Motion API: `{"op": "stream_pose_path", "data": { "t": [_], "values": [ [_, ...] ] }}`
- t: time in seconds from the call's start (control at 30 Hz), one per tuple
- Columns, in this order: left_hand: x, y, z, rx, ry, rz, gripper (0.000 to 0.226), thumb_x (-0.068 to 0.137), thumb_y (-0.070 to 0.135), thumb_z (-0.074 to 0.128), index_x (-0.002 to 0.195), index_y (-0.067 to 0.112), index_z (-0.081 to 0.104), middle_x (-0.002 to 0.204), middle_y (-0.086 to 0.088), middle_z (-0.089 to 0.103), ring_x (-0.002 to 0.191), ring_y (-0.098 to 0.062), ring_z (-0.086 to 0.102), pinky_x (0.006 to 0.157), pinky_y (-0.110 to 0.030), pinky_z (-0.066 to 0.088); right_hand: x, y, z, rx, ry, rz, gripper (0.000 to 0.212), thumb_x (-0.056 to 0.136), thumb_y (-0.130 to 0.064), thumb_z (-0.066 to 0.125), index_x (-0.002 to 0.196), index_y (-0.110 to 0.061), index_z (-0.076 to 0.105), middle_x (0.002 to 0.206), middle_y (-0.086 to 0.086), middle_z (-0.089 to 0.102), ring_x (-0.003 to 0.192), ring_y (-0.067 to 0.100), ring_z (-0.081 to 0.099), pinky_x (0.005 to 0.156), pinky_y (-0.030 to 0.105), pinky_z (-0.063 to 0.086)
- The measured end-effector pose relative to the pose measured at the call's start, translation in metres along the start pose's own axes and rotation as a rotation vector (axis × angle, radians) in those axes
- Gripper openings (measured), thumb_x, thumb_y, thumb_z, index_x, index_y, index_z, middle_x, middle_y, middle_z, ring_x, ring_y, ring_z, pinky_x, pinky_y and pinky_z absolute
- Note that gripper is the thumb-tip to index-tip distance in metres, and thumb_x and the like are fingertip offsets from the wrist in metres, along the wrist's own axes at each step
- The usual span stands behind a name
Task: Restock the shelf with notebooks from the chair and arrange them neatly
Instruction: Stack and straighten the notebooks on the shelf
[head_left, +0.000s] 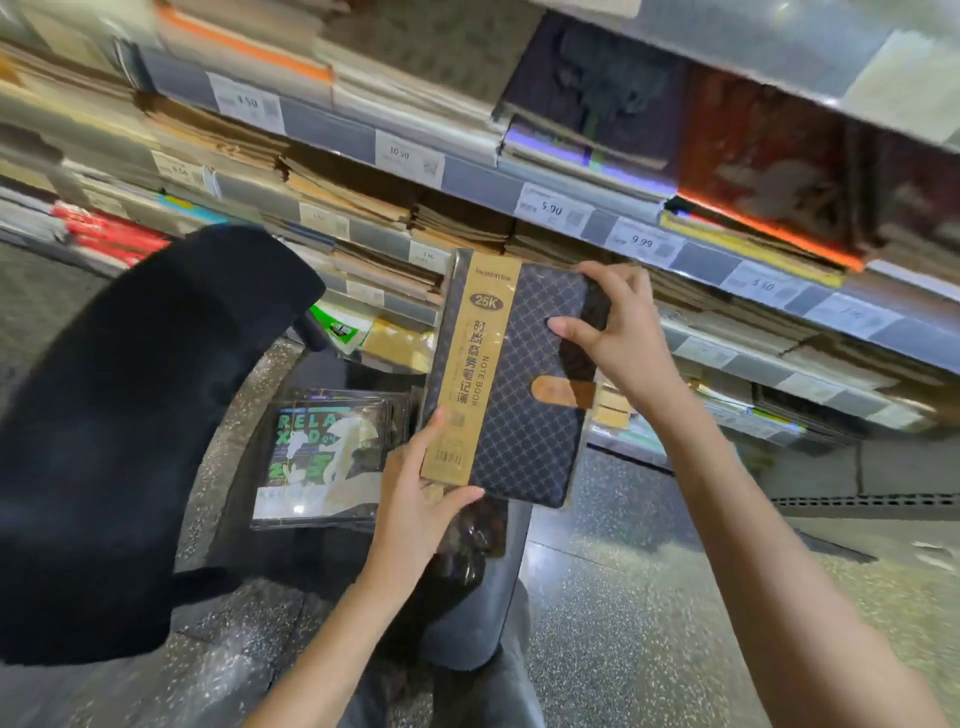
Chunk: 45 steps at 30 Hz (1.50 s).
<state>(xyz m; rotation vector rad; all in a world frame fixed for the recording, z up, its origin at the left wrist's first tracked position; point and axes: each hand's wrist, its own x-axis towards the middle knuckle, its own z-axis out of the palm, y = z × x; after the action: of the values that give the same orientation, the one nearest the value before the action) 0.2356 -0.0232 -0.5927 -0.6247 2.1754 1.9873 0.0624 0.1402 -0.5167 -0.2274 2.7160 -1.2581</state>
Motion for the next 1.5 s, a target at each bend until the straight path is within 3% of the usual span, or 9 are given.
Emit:
{"op": "stream_pose_path", "data": {
  "t": [0.13, 0.47, 0.73, 0.8, 0.9, 1.07, 1.23, 1.37, 1.5],
  "values": [
    [0.003, 0.064, -0.009, -0.015, -0.022, 0.107, 0.086, 0.069, 0.005, 0.075, 0.113, 0.068, 0.038, 0.127, 0.028, 0.045, 0.124, -0.006, 0.046, 0.106, -0.037, 0.039, 0.005, -0.062, -0.05, -0.051, 0.079, -0.101, 0.056, 0.077, -0.022, 0.074, 0.127, -0.015, 0.05, 0.116, 0.004, 0.035, 0.108, 0.008, 0.035, 0.097, 0.011, 0.025],
    [-0.013, 0.253, -0.04, 0.123, -0.039, 0.479, 0.086, 0.059, 0.036, 0.075, 0.116, 0.074, 0.024, 0.129, 0.019, 0.047, 0.118, -0.014, 0.05, 0.102, -0.046, 0.042, -0.013, -0.23, -0.19, -0.1, 0.384, -0.327, 0.054, 0.078, -0.025, 0.073, 0.127, -0.022, 0.049, 0.117, -0.004, 0.035, 0.107, 0.007, 0.042, 0.092, 0.015, 0.039],
    [-0.041, 0.403, -0.033, 0.136, -0.065, 0.729, 0.092, 0.064, 0.022, 0.08, 0.109, 0.074, 0.018, 0.122, 0.021, 0.044, 0.109, -0.005, 0.048, 0.095, -0.026, 0.04, -0.038, -0.329, -0.315, -0.117, 0.569, -0.433, 0.056, 0.075, -0.027, 0.074, 0.125, -0.022, 0.049, 0.118, 0.0, 0.038, 0.109, 0.01, 0.044, 0.1, 0.031, 0.041],
    [-0.043, 0.437, -0.027, 0.139, -0.049, 0.806, 0.093, 0.062, 0.025, 0.082, 0.112, 0.074, 0.021, 0.116, 0.023, 0.045, 0.108, -0.005, 0.048, 0.094, -0.023, 0.04, -0.036, -0.346, -0.347, -0.132, 0.625, -0.45, 0.056, 0.076, -0.026, 0.074, 0.125, -0.02, 0.05, 0.115, -0.001, 0.038, 0.108, 0.009, 0.043, 0.099, 0.024, 0.039],
    [-0.043, 0.481, -0.016, 0.147, -0.045, 0.889, 0.092, 0.061, 0.028, 0.082, 0.119, 0.069, 0.023, 0.116, 0.026, 0.046, 0.108, -0.001, 0.046, 0.097, -0.023, 0.039, -0.029, -0.361, -0.388, -0.115, 0.689, -0.475, 0.057, 0.076, -0.025, 0.075, 0.126, -0.019, 0.049, 0.12, 0.001, 0.038, 0.109, 0.006, 0.041, 0.085, 0.001, 0.029],
    [-0.032, 0.521, 0.011, 0.135, -0.086, 0.903, 0.091, 0.063, 0.024, 0.081, 0.129, 0.058, 0.029, 0.123, 0.022, 0.051, 0.114, -0.003, 0.049, 0.102, -0.023, 0.036, -0.004, -0.353, -0.425, -0.001, 0.766, -0.48, 0.061, 0.072, -0.022, 0.078, 0.124, -0.013, 0.046, 0.126, 0.006, 0.037, 0.106, 0.007, 0.039, 0.071, -0.01, 0.028],
    [-0.024, 0.548, 0.028, 0.187, -0.005, 0.907, 0.093, 0.065, 0.023, 0.08, 0.13, 0.058, 0.024, 0.128, 0.015, 0.049, 0.11, 0.0, 0.038, 0.108, -0.035, 0.031, 0.026, -0.343, -0.447, 0.022, 0.804, -0.479, 0.059, 0.069, -0.03, 0.08, 0.118, -0.016, 0.051, 0.121, 0.003, 0.044, 0.101, 0.007, 0.044, 0.069, -0.002, 0.033],
    [-0.018, 0.569, 0.033, 0.19, 0.061, 0.933, 0.093, 0.063, 0.019, 0.082, 0.13, 0.056, 0.029, 0.131, 0.01, 0.052, 0.12, -0.017, 0.047, 0.107, -0.042, 0.033, 0.044, -0.337, -0.454, 0.1, 0.85, -0.456, 0.054, 0.069, -0.034, 0.08, 0.113, -0.017, 0.055, 0.108, 0.002, 0.052, 0.097, 0.012, 0.05, 0.077, 0.017, 0.037],
    [-0.013, 0.574, 0.04, 0.177, 0.092, 1.004, 0.079, 0.062, 0.021, 0.082, 0.119, 0.055, 0.038, 0.125, 0.014, 0.054, 0.117, -0.009, 0.046, 0.105, -0.032, 0.034, 0.057, -0.335, -0.456, 0.163, 0.891, -0.377, 0.049, 0.071, -0.037, 0.077, 0.107, -0.012, 0.053, 0.101, 0.005, 0.055, 0.092, 0.017, 0.051, 0.071, 0.022, 0.036]
  ]
}}
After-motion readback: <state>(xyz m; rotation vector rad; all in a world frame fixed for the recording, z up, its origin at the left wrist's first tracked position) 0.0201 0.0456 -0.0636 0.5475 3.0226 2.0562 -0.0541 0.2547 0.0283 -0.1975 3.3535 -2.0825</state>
